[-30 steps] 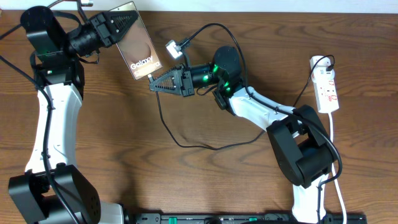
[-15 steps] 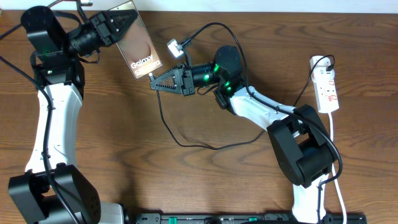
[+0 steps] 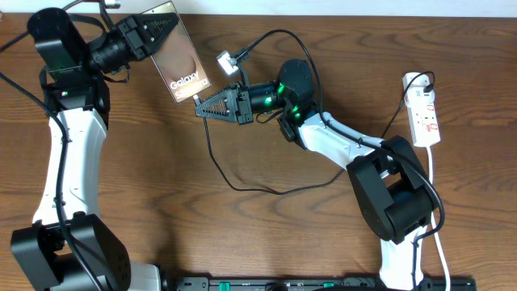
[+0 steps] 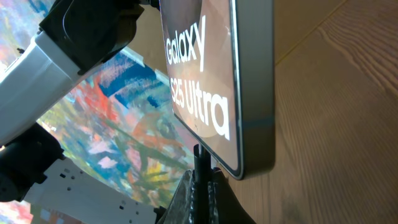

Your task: Plug charger to phone and switch on socket

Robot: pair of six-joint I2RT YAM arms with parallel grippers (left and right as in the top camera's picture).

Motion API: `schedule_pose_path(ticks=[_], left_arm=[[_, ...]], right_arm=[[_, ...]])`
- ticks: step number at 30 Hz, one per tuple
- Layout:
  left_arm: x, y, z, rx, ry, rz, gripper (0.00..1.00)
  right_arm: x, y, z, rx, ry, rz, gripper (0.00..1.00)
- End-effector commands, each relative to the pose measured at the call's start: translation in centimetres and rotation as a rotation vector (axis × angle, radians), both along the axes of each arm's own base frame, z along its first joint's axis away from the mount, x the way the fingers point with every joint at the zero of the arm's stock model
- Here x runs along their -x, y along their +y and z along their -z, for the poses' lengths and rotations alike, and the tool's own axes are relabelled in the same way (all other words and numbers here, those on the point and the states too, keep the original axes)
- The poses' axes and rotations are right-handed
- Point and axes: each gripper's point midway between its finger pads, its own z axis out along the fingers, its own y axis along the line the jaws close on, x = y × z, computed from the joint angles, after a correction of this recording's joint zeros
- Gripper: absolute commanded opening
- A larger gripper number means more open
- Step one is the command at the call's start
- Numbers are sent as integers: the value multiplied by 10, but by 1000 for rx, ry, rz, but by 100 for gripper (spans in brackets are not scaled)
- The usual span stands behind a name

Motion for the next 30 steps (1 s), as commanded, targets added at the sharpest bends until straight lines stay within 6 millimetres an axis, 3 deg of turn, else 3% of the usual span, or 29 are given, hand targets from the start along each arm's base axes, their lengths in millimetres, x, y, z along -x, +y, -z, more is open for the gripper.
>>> schedule_pose_path(ticks=[1,30], left_arm=[[17,-19,-1,9,6,121,7],[24,-22,-2,-3,-25,170,7]], right_arm=[[-32,-3,-14,-46,-7,156,1],[-25,-5,-21,-61,2,123,1]])
